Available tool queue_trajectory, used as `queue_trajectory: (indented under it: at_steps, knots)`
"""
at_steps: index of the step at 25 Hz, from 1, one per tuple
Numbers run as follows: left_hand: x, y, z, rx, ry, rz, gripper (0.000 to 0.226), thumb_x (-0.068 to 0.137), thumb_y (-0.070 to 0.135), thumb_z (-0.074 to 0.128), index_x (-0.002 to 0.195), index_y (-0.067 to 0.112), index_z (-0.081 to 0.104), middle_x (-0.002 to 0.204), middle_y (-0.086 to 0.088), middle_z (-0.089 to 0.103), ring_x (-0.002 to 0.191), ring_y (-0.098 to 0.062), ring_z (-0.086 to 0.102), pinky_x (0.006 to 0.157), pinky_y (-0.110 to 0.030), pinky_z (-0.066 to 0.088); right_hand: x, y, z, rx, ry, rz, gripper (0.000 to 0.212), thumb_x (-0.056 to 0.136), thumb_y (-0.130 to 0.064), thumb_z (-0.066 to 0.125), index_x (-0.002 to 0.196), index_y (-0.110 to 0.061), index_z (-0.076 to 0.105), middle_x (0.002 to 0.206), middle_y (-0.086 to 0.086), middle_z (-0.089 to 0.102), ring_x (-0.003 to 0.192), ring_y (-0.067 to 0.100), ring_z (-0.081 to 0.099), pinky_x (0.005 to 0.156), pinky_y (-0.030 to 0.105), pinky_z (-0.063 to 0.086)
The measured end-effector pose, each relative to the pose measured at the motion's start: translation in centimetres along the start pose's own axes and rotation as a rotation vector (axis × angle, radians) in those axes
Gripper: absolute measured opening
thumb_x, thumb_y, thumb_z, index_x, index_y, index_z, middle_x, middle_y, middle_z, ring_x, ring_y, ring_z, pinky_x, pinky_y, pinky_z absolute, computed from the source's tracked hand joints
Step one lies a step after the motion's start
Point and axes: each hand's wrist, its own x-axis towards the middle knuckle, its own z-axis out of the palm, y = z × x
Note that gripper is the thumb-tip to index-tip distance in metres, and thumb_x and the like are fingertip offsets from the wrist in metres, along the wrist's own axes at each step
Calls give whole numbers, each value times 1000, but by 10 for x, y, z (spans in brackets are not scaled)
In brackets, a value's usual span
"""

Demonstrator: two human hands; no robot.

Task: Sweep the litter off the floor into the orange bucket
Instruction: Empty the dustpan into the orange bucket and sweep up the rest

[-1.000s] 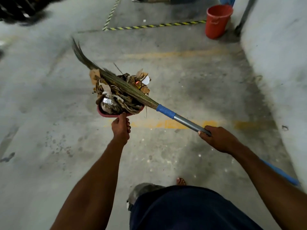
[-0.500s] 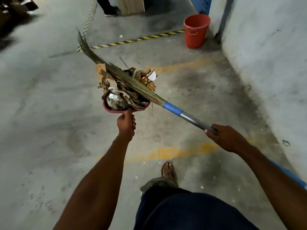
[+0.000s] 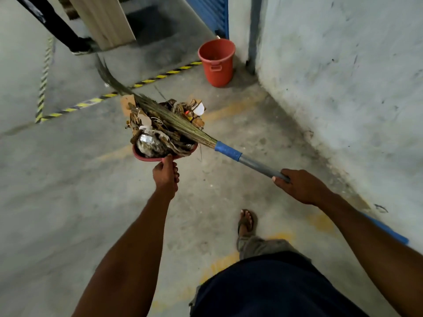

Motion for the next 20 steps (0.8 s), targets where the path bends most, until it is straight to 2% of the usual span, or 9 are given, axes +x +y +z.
queue_trajectory:
  at_steps: [3,11,15,20]
  knots:
    - [65,28,53,-22,-5,6,33,98,32,63,77,8,58,58,-2,48,43,-11,37,41,-21,28,76,12,-28,21,7,3,34,101,-58,48,82,-30,52,67,-3,55,57,13,53,52,31,36]
    - [219,129,172,11,-25,14,33,100,30,62,78,6,55,61,-6,46,42,-14,34,42,-22,25,266,19,-124,21,21,35,35,101,-56,50,80,-28,52,69,0,59,61,17,58,54,34,39]
    - [313,171,218,26,-63,23,36,101,30,62,74,8,54,58,-4,46,42,-13,35,42,-22,26,360,15,-142,60,54,51,35,101,-54,52,78,-27,51,65,-1,56,56,15,56,51,32,35]
    - [433,224,275,96,-147,40,37,102,31,63,76,6,55,58,-5,46,41,-14,35,41,-23,26,465,4,-156,141,133,125,40,99,-57,53,74,-26,52,62,-2,56,55,13,57,52,33,39]
